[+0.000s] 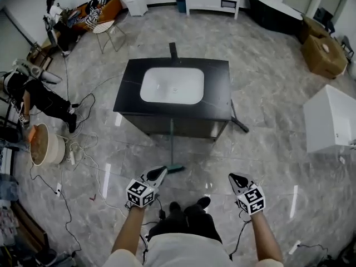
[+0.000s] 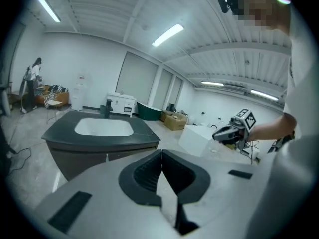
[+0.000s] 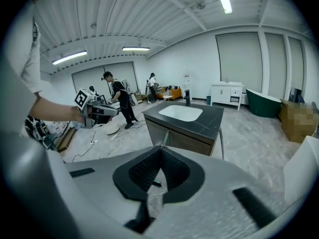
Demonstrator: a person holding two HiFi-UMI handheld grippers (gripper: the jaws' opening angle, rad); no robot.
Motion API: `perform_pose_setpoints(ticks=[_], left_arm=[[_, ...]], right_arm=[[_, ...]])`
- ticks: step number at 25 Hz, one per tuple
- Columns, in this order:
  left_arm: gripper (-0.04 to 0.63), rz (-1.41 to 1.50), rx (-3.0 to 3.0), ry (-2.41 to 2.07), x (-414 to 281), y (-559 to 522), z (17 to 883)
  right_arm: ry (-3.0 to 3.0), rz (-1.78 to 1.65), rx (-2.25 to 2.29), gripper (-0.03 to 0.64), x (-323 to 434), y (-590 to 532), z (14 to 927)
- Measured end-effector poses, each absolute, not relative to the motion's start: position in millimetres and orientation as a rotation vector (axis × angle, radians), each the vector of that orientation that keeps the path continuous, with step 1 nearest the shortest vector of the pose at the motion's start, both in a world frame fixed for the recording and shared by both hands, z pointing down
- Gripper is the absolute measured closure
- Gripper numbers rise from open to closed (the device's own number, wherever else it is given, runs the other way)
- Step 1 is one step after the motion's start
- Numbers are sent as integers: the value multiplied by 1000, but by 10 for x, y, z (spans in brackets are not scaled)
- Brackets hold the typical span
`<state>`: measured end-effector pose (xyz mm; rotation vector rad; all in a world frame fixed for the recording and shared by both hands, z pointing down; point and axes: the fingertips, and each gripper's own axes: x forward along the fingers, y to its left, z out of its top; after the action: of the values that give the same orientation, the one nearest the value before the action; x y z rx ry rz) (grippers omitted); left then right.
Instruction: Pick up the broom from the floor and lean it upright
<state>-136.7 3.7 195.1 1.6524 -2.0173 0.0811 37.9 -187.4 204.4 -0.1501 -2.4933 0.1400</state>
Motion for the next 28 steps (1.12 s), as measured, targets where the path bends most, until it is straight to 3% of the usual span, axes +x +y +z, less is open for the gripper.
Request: perform_pose_setpoints(ticks=[9, 28], left_arm=[[586, 14, 1610, -2132, -934, 1084, 1133], [586, -54, 1557, -2247, 325, 2365, 523]], right_arm=[[-2547, 124, -173, 615, 478, -1152, 1346], [-2620, 9, -329, 615, 1307, 353, 616]])
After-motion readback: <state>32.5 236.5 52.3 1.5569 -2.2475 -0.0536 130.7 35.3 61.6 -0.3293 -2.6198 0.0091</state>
